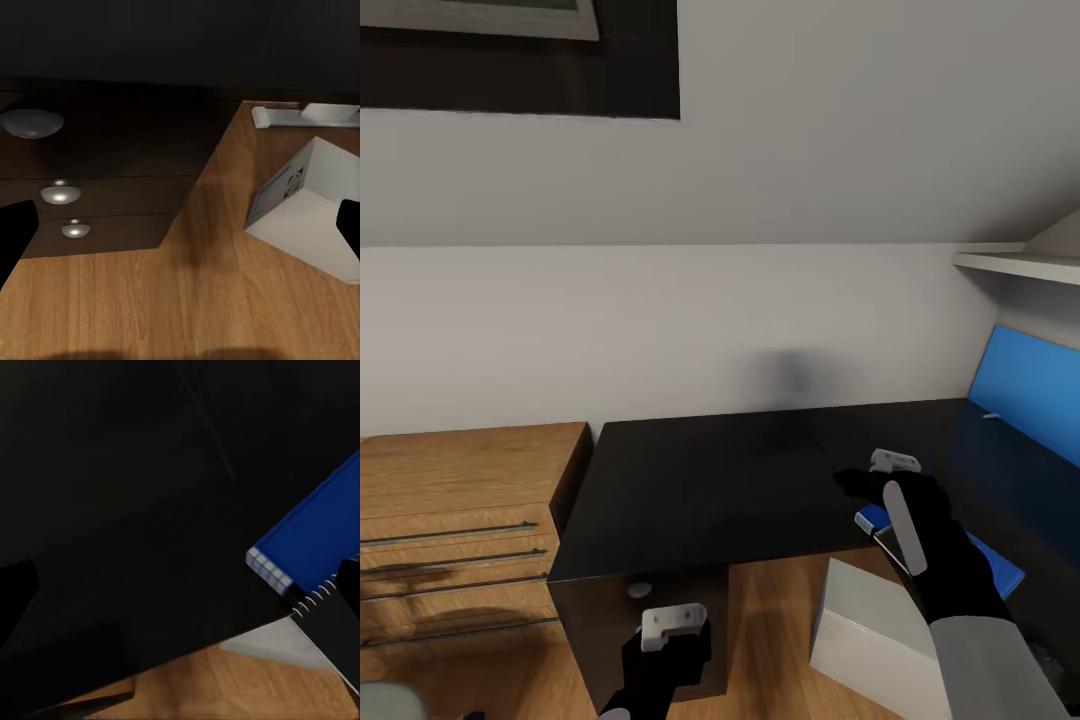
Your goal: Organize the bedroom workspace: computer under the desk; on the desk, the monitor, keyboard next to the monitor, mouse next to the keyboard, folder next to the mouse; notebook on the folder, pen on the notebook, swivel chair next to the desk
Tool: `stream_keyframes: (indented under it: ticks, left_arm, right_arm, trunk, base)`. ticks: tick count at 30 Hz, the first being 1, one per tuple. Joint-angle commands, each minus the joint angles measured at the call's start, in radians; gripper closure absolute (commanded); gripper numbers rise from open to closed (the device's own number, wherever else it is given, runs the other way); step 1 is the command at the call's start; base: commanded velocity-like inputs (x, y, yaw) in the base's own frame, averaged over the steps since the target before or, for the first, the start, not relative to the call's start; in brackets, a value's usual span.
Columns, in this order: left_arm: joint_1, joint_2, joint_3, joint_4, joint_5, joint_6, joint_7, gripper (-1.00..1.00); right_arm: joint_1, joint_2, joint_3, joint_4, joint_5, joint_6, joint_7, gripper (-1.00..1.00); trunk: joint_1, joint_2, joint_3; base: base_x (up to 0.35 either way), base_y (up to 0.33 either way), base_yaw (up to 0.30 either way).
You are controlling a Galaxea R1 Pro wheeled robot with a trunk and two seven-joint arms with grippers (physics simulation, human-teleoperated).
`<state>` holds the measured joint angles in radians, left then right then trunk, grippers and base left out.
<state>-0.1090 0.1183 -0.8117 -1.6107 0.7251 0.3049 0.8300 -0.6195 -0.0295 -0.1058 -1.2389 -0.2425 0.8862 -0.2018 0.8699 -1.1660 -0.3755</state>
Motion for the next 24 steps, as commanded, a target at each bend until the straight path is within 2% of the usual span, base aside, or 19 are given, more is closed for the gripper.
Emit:
stream_keyframes:
  ticks: [1, 7, 17, 19, 21, 22, 24]
  left_arm:
    - [-0.001, 0.001, -0.001, 0.000, 0.004, 0.003, 0.008, -1.00]
    - [-0.001, 0.001, 0.000, 0.000, 0.004, 0.003, 0.008, -1.00]
    - [-0.001, 0.001, 0.006, 0.003, 0.006, 0.003, 0.008, -1.00]
    - [-0.001, 0.001, 0.050, 0.023, 0.009, 0.004, 0.006, -1.00]
    - [-0.001, 0.000, 0.069, 0.026, 0.010, 0.004, 0.005, -1.00]
    - [-0.001, -0.001, 0.096, 0.032, 0.011, 0.005, 0.003, -1.00]
    - [-0.001, -0.001, 0.106, 0.051, 0.012, 0.006, 0.002, -1.00]
  right_arm:
    - [0.005, 0.009, 0.002, -0.012, -0.008, 0.007, -0.008, -1.00]
    - [0.006, 0.011, 0.003, -0.013, -0.007, 0.007, -0.008, -1.00]
    - [0.006, 0.010, 0.004, -0.012, -0.008, 0.005, -0.010, -1.00]
    - [0.007, 0.013, 0.007, -0.010, -0.009, 0.002, -0.009, -1.00]
    - [0.007, 0.018, 0.010, -0.009, -0.009, 0.002, -0.009, -1.00]
    - [0.007, 0.029, 0.018, -0.007, -0.007, 0.001, -0.009, -1.00]
    - [0.007, 0.037, 0.025, 0.002, -0.007, -0.001, -0.009, -1.00]
  trunk:
    - [0.000, -0.001, -0.002]
    - [0.000, -0.001, -0.009]
    - [0.000, -0.001, -0.025]
    - [0.000, -0.001, -0.028]
    - [0.000, -0.001, -0.031]
    - [0.000, -0.001, -0.033]
    - [0.000, -0.001, -0.036]
  base:
    - [-0.301, 0.000, 0.093]
    - [-0.326, 0.000, 0.090]
    - [-0.334, 0.000, 0.012]
    - [-0.335, 0.000, 0.000]
    - [-0.335, 0.000, 0.000]
    - [-0.298, 0.000, 0.000]
    - [-0.245, 0.000, 0.000]
